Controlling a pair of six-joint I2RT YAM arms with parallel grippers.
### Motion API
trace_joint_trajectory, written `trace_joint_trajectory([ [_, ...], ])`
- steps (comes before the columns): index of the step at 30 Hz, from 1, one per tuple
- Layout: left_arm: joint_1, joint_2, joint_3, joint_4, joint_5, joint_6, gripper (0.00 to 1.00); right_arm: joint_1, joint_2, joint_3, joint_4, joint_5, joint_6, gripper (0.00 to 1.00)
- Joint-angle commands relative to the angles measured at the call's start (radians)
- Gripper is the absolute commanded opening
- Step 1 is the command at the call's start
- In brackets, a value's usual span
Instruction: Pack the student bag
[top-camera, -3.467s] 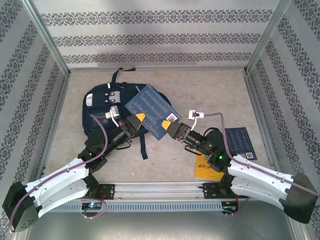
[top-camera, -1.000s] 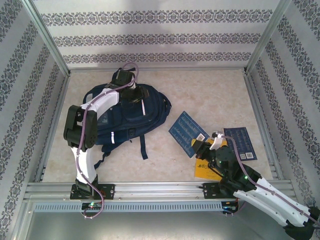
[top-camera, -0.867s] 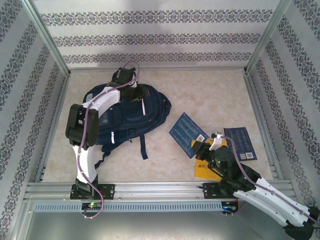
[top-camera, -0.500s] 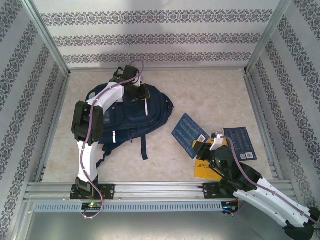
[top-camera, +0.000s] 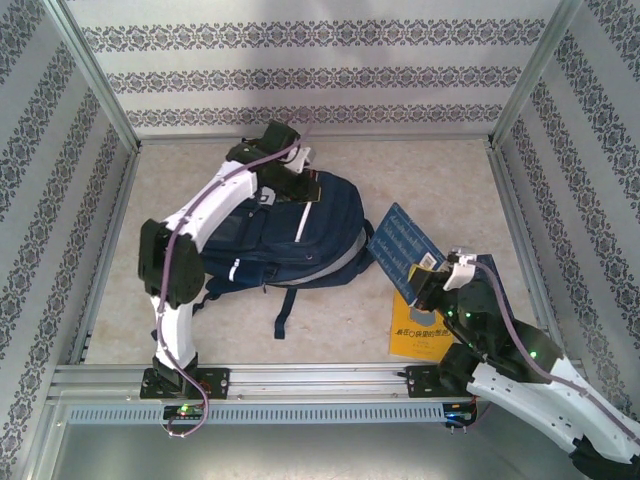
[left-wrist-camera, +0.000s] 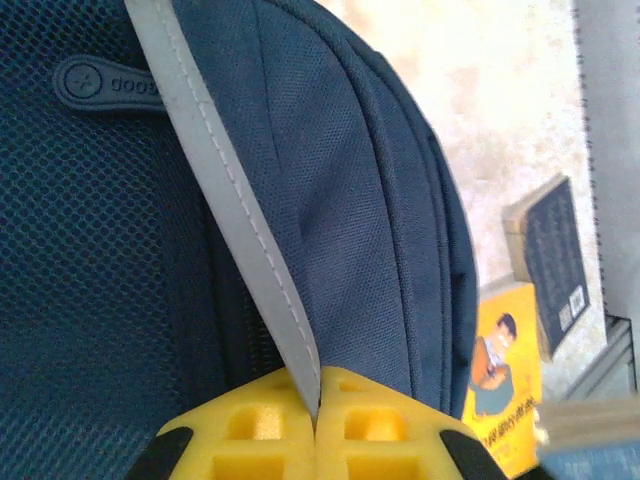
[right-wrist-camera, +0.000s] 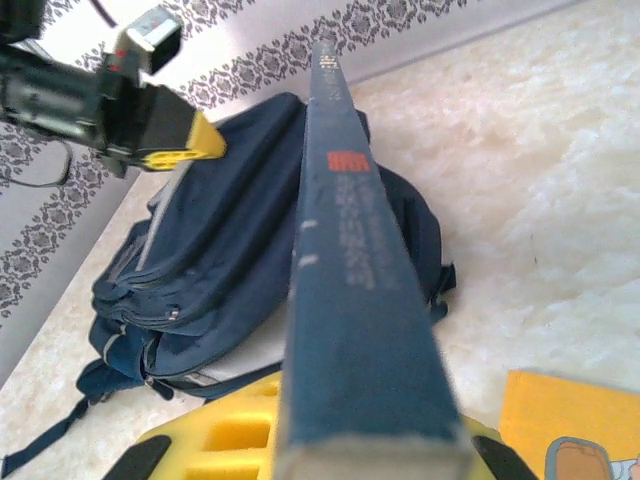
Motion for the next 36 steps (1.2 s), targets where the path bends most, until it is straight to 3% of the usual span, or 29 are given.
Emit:
trace_joint_trajectory([
  [1, 0.01, -0.182, 0.035, -0.082, 0.053, 0.106, 0.0, -0.005, 0.01, 0.09, -0.067, 0.034, -0.044, 0.0],
  [8, 0.046, -0.285, 0.05, -0.141, 0.149, 0.202, 0.0, -0.008, 0.077, 0.081, 0.059, -0.196, 0.047, 0.0],
  [12, 0.078, -0.295, 0.045, -0.123, 0.239, 0.213, 0.0, -0.014, 0.133, 0.055, 0.108, -0.219, 0.104, 0.0],
  [22, 0.088, -0.298, 0.056, -0.08, 0.368, 0.213, 0.0, -0.164, 0.303, -0.131, 0.585, -0.624, 0.366, 0.0],
  [36, 0.09, -0.304, 0.034, -0.061, 0.424, 0.22, 0.0, -0.193, 0.741, -0.108, 1.04, -0.664, 0.527, 0.0],
])
